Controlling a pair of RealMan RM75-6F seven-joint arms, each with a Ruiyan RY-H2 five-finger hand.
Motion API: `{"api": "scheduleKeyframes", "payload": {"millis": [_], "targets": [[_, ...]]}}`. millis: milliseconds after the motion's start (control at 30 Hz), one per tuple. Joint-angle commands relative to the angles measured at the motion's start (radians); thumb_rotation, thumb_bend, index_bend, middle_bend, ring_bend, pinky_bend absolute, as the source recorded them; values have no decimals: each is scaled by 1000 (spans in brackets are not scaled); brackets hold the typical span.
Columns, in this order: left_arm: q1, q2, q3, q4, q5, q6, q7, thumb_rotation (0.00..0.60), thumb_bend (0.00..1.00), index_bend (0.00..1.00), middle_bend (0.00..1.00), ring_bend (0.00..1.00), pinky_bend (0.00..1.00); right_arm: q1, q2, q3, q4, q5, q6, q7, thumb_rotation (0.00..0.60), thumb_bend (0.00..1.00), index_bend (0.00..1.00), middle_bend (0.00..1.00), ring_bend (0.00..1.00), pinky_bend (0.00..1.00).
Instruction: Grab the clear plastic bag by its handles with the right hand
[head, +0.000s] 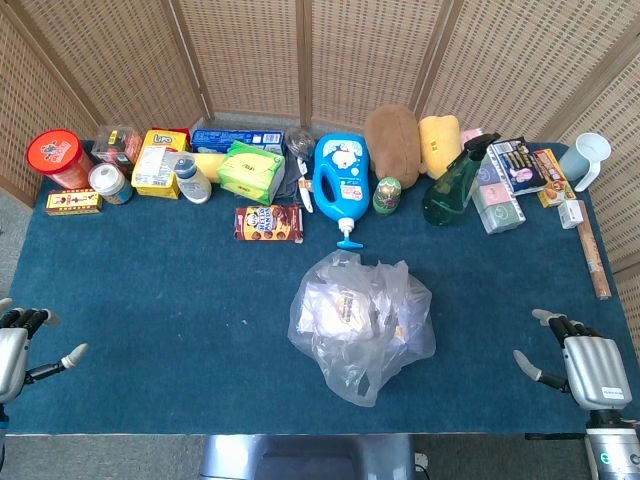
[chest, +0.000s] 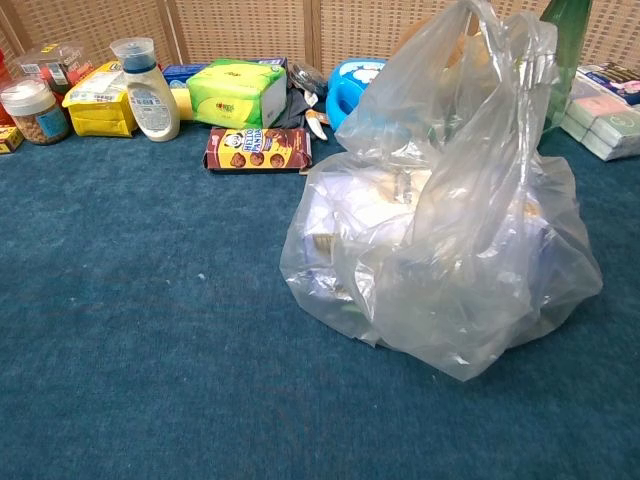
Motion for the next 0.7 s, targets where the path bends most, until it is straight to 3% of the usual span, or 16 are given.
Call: {"api": "scheduleKeyframes", "payload": {"millis": [33,500,700], "targets": [[-1,-3,0,3,-4,-4,2,0,114,407,419,338,147,2,-3,0,2,4,-6,-3,61,313,242,348,411,465],[5,12,-2,-12,3,11,6,0,113,407,419,338,147,12,18,3,-14,-2,-17,38,62,312,242,350,410,465],[4,23,-8,-20,10,19,7,0,113,407,419,338,147,44,60,14,-74,3,-76,224,63,313,240,330,337,388]]}}
